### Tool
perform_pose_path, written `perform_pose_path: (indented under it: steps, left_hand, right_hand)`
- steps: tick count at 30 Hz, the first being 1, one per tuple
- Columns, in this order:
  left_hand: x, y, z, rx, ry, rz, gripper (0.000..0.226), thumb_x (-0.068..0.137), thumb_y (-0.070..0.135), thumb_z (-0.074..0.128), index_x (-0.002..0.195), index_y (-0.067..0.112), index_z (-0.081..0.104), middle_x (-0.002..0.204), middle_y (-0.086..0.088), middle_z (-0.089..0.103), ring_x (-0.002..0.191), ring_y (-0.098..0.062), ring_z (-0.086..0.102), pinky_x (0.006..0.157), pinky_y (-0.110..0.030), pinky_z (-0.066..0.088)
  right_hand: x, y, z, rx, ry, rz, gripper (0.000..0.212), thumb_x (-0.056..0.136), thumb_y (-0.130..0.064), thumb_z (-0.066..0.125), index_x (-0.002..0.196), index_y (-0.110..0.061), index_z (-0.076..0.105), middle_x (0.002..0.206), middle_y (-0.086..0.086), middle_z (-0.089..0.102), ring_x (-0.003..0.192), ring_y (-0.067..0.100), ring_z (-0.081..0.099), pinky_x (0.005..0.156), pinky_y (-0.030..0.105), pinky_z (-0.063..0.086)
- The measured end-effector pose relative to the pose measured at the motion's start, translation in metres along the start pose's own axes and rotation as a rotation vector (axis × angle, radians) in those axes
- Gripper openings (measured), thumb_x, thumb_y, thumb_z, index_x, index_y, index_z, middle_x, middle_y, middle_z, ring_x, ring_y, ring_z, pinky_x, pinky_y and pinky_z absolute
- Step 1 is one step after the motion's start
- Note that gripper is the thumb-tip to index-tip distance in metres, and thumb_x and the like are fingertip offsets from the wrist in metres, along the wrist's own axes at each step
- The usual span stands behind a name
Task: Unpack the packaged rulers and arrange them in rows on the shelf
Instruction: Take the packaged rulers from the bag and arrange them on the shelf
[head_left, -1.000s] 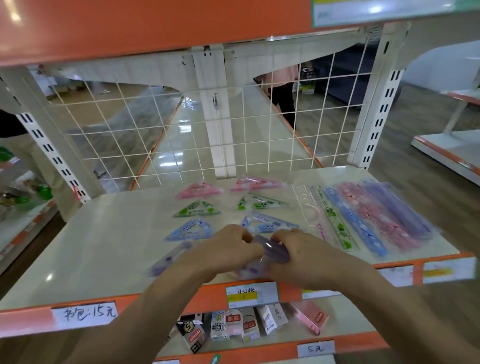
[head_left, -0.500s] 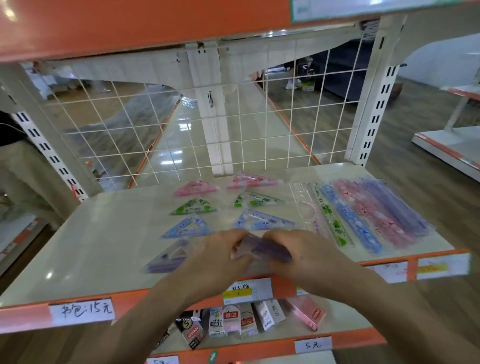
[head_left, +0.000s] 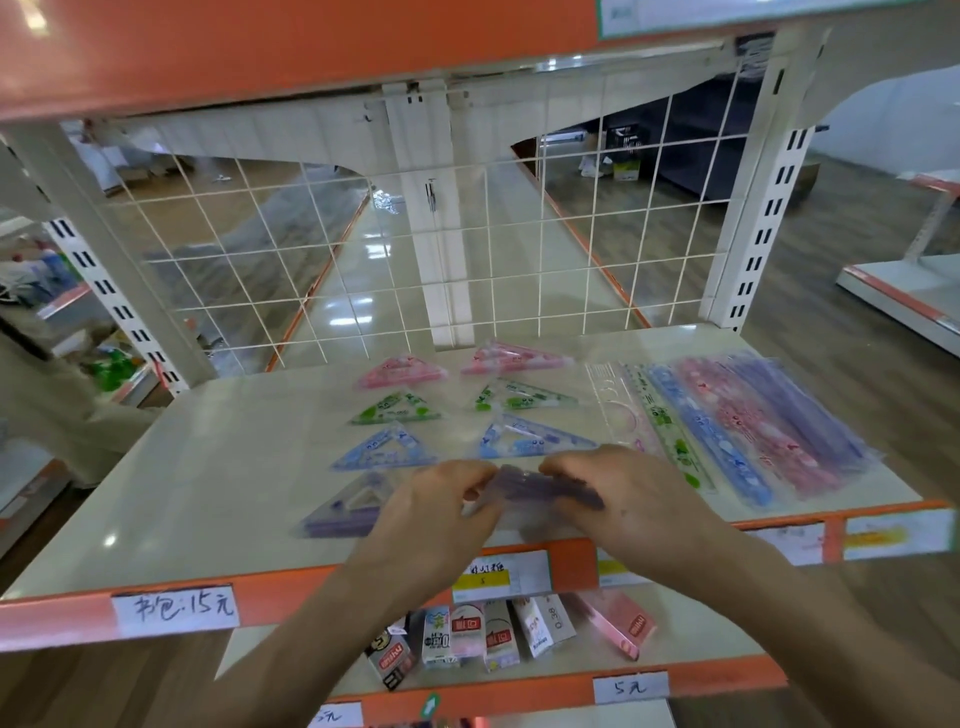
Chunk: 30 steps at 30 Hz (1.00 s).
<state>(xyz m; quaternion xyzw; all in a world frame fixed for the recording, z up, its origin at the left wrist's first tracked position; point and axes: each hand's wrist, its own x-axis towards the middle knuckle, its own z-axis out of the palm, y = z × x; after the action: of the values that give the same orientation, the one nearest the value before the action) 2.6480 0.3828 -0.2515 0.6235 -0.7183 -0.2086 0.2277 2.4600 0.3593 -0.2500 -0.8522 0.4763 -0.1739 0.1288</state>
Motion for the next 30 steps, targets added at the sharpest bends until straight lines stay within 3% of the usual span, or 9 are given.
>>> perform_pose_path:
  steps: [3,5,8,10,15,18,24,28,30]
  left_hand:
    - [-0.002,0.000,0.011,0.001,0.082,0.042,0.033,0.099,0.022,0.044,0.131,0.026,0.053,0.096,0.003,0.065,0.079,-0.011,0.058,0.072,-0.020,0.044]
    - [-0.009,0.005,0.023,-0.047,0.112,0.061,0.044,0.099,0.015,0.041,0.142,0.024,0.038,0.086,0.000,0.055,0.073,-0.016,0.050,0.066,-0.022,0.038]
    - [-0.018,0.013,0.039,-0.238,0.100,0.025,0.057,0.098,0.013,0.039,0.149,0.026,0.017,0.114,0.006,0.052,0.105,-0.014,0.053,0.091,-0.030,0.043]
    - [-0.018,0.019,0.046,-0.295,0.139,-0.006,0.058,0.098,0.012,0.039,0.149,0.026,0.015,0.132,0.005,0.047,0.122,-0.010,0.045,0.104,-0.029,0.037]
    - [-0.015,0.021,0.039,-0.303,0.231,-0.002,0.048,0.100,0.013,0.038,0.145,0.027,0.031,0.132,0.011,0.046,0.113,-0.005,0.049,0.085,-0.001,0.033]
    - [-0.010,0.015,0.033,-0.258,0.190,-0.046,0.038,0.099,0.014,0.042,0.135,0.025,0.048,0.123,0.007,0.060,0.104,-0.020,0.061,0.074,-0.008,0.041]
    - [-0.015,0.009,0.026,-0.183,0.217,0.043,0.028,0.096,0.012,0.051,0.119,0.023,0.062,0.096,0.020,0.062,0.090,0.009,0.054,0.070,0.000,0.036]
    - [0.000,0.008,0.011,-0.212,0.105,0.019,0.019,0.095,0.017,0.052,0.104,0.027,0.066,0.088,0.004,0.070,0.075,-0.008,0.063,0.067,-0.020,0.050]
    - [0.012,0.011,-0.002,-0.343,0.095,-0.040,0.017,0.093,0.017,0.054,0.094,0.025,0.069,0.083,-0.002,0.071,0.060,-0.008,0.060,0.056,-0.019,0.047]
  right_hand:
    - [0.000,0.000,0.001,-0.030,0.027,-0.005,0.025,0.096,-0.029,0.047,0.118,-0.032,0.057,0.090,-0.011,0.055,0.084,0.008,0.045,0.057,0.012,0.026]
    - [0.000,-0.004,0.005,-0.037,0.051,-0.013,0.026,0.096,-0.029,0.047,0.120,-0.031,0.056,0.097,-0.010,0.060,0.091,0.010,0.052,0.061,0.015,0.030]
    - [-0.006,-0.005,0.013,-0.053,0.071,-0.021,0.029,0.096,-0.028,0.046,0.124,-0.027,0.052,0.113,-0.007,0.064,0.103,0.016,0.057,0.082,0.027,0.041]
    - [-0.007,-0.003,0.017,-0.066,0.090,-0.008,0.028,0.096,-0.025,0.046,0.123,-0.027,0.053,0.111,-0.006,0.066,0.101,0.017,0.059,0.084,0.031,0.045]
    - [-0.005,0.000,0.016,-0.111,0.175,0.006,0.026,0.070,-0.018,0.061,0.095,-0.021,0.067,0.078,-0.008,0.071,0.066,0.015,0.067,0.054,0.026,0.049]
    - [-0.005,0.000,0.018,-0.064,0.113,0.014,0.030,0.078,-0.020,0.054,0.106,-0.023,0.064,0.090,-0.007,0.072,0.078,0.019,0.067,0.064,0.027,0.045]
    - [-0.005,0.002,0.018,-0.014,0.110,-0.009,0.034,0.084,-0.030,0.041,0.113,-0.027,0.059,0.098,-0.009,0.069,0.089,0.018,0.063,0.068,0.026,0.038]
    - [0.003,0.003,0.003,0.104,0.049,0.034,0.028,0.091,-0.025,0.055,0.118,-0.029,0.058,0.106,-0.007,0.067,0.097,0.014,0.061,0.078,0.029,0.044]
    - [0.008,0.002,-0.009,0.178,0.103,0.023,0.034,0.089,-0.024,0.061,0.122,-0.028,0.056,0.111,-0.009,0.066,0.100,0.013,0.061,0.086,0.030,0.046]
